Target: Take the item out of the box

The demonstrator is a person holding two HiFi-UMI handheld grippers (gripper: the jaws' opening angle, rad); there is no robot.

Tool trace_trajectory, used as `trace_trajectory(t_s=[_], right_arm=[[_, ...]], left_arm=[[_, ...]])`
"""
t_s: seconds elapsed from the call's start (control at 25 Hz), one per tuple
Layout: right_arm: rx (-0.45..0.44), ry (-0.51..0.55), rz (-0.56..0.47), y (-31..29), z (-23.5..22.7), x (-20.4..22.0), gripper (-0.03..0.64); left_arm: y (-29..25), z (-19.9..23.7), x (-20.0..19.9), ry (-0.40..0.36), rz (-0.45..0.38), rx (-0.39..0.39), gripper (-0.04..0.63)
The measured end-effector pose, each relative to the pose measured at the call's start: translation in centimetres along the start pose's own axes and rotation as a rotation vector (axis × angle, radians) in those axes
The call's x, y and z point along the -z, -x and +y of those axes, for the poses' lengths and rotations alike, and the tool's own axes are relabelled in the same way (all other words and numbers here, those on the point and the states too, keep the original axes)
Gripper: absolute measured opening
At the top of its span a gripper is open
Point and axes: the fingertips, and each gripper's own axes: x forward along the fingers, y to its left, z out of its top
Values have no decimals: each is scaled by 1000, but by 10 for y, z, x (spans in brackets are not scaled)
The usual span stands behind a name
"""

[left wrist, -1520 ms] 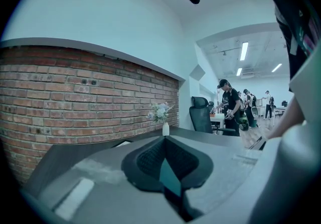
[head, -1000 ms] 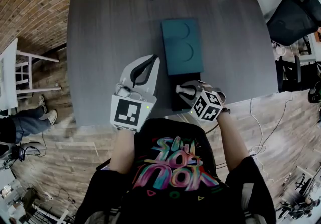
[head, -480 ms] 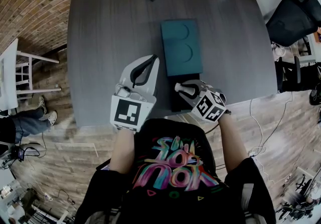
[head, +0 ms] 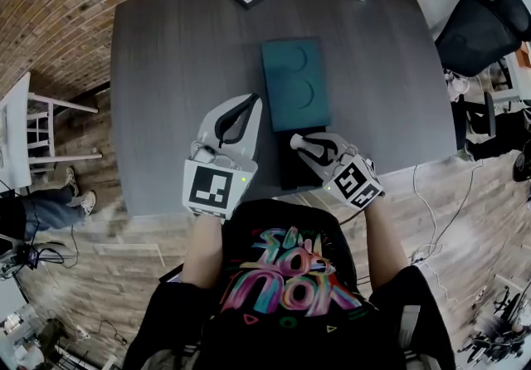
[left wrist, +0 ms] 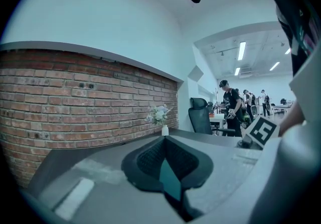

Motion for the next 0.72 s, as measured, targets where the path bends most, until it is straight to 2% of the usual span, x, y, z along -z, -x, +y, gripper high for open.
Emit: trace_trajectory(t_s=[0.36, 0.52, 0.72], right_arm=[[116, -40, -144, 34, -27, -39, 97], [196, -40, -216, 58, -46, -59, 97], [310, -75, -317, 91, -75, -84, 95]], left_arm=[[-11, -3, -8, -59, -20, 35, -2], [-16, -7, -14, -16, -22, 32, -1], [-24, -9, -20, -42, -35, 51, -2]])
